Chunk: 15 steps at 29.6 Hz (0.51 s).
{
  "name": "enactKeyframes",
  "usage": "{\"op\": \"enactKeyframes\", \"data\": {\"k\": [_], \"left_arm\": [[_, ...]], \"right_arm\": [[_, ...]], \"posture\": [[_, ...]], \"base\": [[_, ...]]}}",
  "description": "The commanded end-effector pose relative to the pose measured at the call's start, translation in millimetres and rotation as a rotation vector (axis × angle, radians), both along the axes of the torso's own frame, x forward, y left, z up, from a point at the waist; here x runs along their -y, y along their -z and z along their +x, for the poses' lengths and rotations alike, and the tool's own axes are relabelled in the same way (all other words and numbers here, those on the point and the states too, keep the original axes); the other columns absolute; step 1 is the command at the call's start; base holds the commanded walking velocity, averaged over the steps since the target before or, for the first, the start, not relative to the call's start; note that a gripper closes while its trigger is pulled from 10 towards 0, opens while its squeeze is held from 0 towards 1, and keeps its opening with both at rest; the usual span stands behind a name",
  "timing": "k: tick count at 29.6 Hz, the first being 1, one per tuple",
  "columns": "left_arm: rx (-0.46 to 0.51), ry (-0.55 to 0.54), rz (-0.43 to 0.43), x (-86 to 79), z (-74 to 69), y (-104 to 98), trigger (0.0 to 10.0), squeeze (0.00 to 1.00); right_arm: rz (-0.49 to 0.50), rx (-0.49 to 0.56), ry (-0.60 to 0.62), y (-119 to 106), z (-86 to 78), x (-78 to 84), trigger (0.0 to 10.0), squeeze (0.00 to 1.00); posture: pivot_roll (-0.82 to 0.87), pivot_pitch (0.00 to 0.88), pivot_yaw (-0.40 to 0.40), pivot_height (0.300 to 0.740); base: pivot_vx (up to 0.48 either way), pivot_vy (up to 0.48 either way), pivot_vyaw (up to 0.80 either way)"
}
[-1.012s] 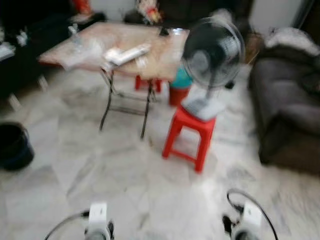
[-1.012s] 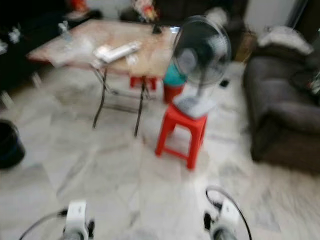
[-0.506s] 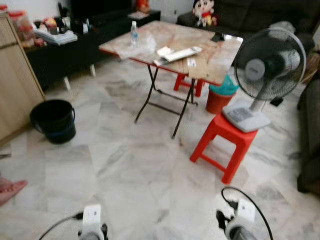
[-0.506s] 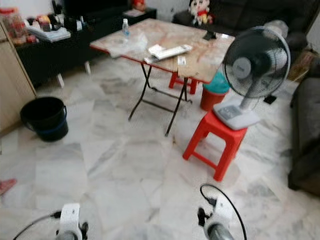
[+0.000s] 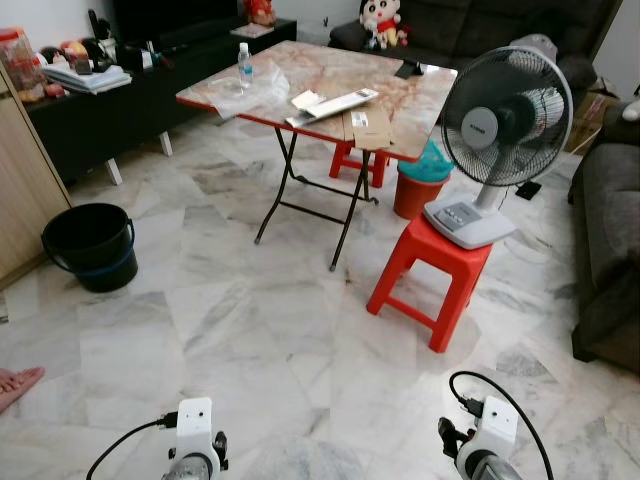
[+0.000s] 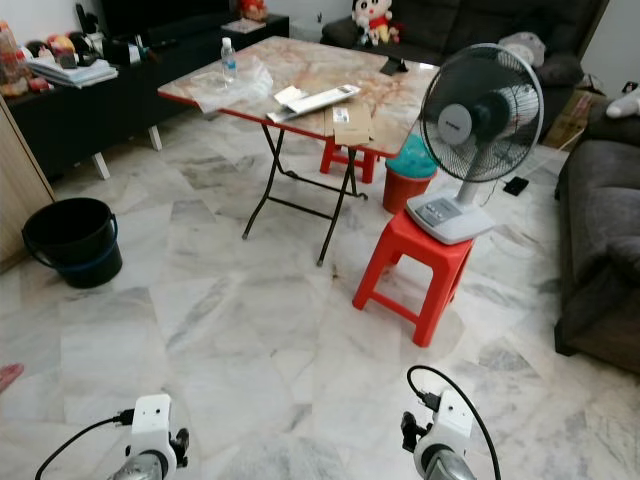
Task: Picking trash to rubbish bin
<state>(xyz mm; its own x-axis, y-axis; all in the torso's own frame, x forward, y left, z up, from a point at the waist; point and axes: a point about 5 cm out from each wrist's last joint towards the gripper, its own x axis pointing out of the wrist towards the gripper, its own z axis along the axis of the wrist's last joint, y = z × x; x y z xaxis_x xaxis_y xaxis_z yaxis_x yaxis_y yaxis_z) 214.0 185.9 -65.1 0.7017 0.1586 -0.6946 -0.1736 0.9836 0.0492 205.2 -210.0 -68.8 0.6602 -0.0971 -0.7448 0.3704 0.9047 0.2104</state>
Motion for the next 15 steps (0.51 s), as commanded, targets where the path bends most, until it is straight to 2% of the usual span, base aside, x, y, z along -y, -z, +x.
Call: {"op": "enactKeyframes", "data": {"k": [1, 5, 11, 13, 14, 15], "left_arm": [[0.031, -0.018, 0.002, -1.1, 6.0, -4.3, 10.0, 0.00], [0.053, -0.016, 0.016, -1.7, 9.3, -7.0, 10.0, 0.00], [0.161, 0.044, 0.094, -2.8, 26.3, -21.8, 10.0, 0.00], [0.323, 0.026, 0.136, -7.2, 49.5, -46.2, 10.0, 0.00], [0.323, 0.026, 0.136, -7.2, 49.5, -46.2, 10.0, 0.00], [0.397, 0.022, 0.167, -9.6, 59.7, -58.8, 10.0, 0.00]], "right_arm": [[-0.019, 0.028, -0.015, -5.1, 7.6, 2.4, 10.0, 0.00], [-0.032, 0.057, -0.028, -9.6, 13.6, 4.5, 10.0, 0.00], [-0.071, 0.164, -0.068, -25.9, 34.3, 9.2, 10.0, 0.00], [-0.090, 0.300, -0.162, -49.2, 63.0, 2.5, 10.0, 0.00], [-0.090, 0.300, -0.162, -49.2, 63.0, 2.5, 10.0, 0.00], [-0.099, 0.377, -0.208, -62.9, 77.7, -2.7, 10.0, 0.00]], "posture": [[-0.08, 0.000, -0.082, 0.740], [-0.08, 0.000, -0.081, 0.740], [-0.08, 0.000, -0.078, 0.740], [-0.08, 0.000, -0.075, 0.740], [-0.08, 0.000, -0.075, 0.740], [-0.08, 0.000, -0.073, 0.740]], "base": [[0.000, 0.000, 0.00], [0.000, 0.000, 0.22], [0.000, 0.000, 0.66], [0.000, 0.000, 0.00], [0.000, 0.000, 0.00], [0.000, 0.000, 0.00]]}}
